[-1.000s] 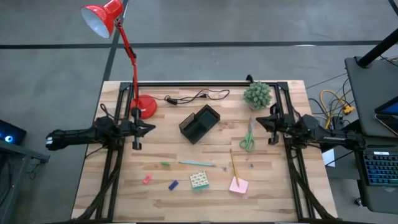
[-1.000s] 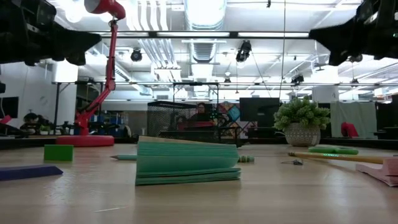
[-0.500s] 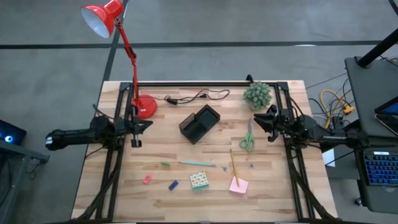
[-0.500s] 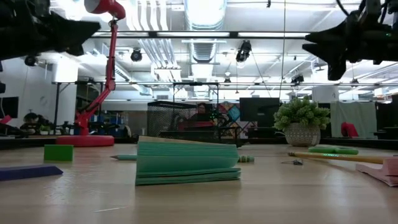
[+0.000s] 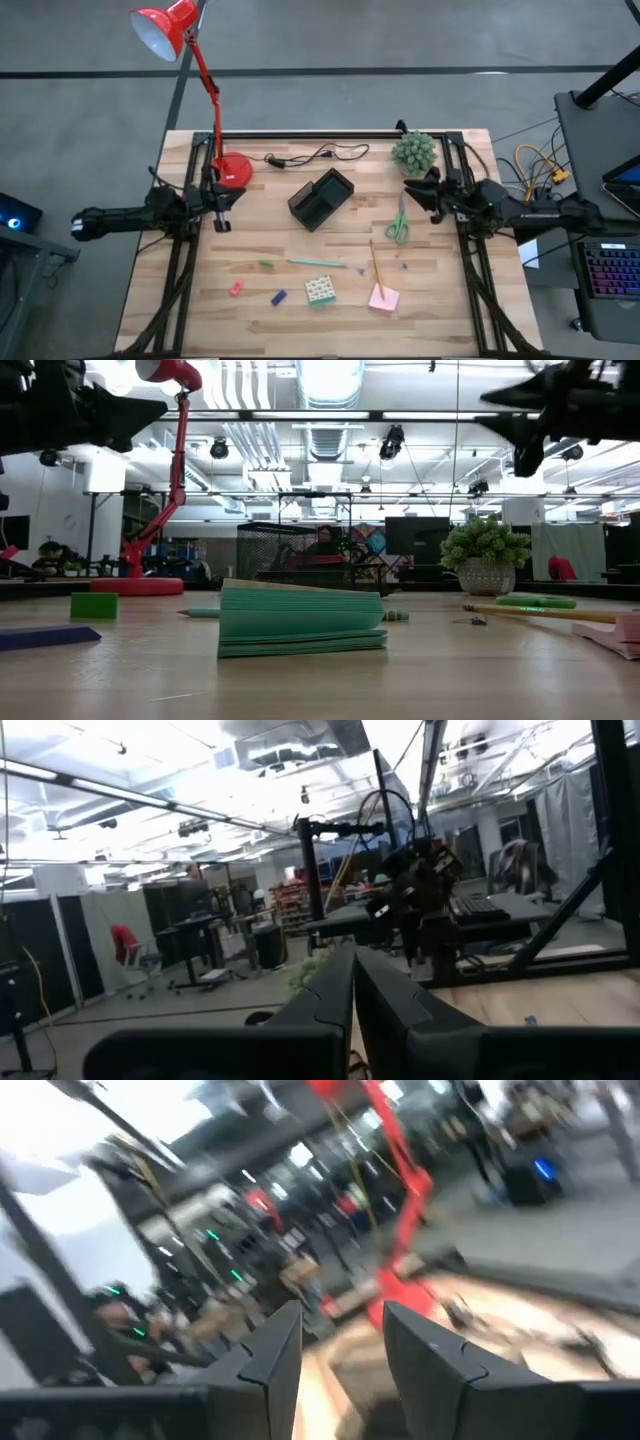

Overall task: Pick and place office supplies into organizer
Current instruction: Put the yellow pencil into the black desk organizer

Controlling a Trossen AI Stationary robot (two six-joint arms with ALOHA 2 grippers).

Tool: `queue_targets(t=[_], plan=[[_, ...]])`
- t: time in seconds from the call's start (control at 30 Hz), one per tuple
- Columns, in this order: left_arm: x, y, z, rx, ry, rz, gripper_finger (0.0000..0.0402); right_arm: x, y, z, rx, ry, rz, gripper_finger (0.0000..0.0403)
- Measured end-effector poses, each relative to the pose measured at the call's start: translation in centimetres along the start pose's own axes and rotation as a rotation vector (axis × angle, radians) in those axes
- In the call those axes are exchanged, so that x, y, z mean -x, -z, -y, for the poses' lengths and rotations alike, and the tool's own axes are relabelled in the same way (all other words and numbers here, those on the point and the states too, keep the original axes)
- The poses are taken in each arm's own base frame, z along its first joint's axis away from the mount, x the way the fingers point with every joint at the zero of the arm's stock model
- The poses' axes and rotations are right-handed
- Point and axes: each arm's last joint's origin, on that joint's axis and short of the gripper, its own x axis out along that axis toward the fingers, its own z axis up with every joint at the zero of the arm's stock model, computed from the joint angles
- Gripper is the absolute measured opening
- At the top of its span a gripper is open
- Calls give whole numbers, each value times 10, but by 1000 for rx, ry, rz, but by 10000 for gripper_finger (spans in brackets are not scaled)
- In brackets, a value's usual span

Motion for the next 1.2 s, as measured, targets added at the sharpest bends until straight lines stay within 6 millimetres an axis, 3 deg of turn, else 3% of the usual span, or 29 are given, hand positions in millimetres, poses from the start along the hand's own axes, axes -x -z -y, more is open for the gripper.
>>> queue_targets(t=[0.37,0.67,0.9,1.2], plan=[[-1,-2,0,9,-3,16,0,-47,-37,-34,-225,216,-362,117],[-1,-1,0,6,-1,7,0,-93,-47,-86,-267,377,-711,118],[-2,0,0,3,0,4,0,-105,-28,-127,-298,623,-947,114],[-1,-1,0,1,-1,8,0,-118,27,-158,-250,778,-1091,100]])
